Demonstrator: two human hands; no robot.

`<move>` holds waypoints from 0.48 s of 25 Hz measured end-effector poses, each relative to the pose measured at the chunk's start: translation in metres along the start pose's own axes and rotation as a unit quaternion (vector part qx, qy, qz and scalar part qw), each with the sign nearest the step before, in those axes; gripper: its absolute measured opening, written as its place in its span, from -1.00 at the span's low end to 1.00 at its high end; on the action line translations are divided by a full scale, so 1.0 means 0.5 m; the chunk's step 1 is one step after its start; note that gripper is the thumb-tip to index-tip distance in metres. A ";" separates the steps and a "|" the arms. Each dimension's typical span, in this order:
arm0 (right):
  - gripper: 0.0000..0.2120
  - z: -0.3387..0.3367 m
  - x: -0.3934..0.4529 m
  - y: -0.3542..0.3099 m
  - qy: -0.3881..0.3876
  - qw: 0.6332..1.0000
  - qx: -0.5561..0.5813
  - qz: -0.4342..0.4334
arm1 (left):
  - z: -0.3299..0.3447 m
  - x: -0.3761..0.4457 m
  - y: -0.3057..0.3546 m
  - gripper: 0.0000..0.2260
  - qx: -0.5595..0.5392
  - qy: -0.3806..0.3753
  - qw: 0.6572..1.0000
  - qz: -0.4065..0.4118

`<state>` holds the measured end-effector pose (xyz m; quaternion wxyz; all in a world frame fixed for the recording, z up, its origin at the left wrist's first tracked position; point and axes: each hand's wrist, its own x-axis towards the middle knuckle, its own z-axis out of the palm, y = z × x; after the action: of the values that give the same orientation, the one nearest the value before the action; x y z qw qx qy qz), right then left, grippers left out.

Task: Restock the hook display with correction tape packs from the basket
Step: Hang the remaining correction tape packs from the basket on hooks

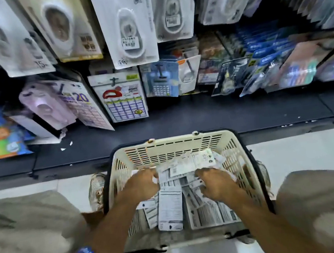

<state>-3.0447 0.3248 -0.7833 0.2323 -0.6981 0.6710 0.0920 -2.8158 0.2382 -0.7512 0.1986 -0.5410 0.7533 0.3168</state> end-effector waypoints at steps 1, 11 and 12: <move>-0.59 0.025 0.005 -0.005 0.000 0.999 -0.039 -0.028 | 0.057 0.003 -0.031 -0.67 -0.005 -0.050 0.998 -0.026; -0.37 0.073 0.119 -0.015 0.035 0.985 -0.163 0.054 | 0.185 0.066 -0.068 -0.86 -0.135 0.038 0.987 -0.080; -0.39 0.068 0.128 -0.014 0.044 0.985 -0.164 0.025 | 0.180 0.072 -0.065 -0.88 -0.138 0.064 0.985 -0.080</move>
<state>-3.0263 0.2828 -0.8399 0.0825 -0.7133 0.6734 0.1760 -2.8012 0.2689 -0.8477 0.0981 -0.6411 0.6676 0.3657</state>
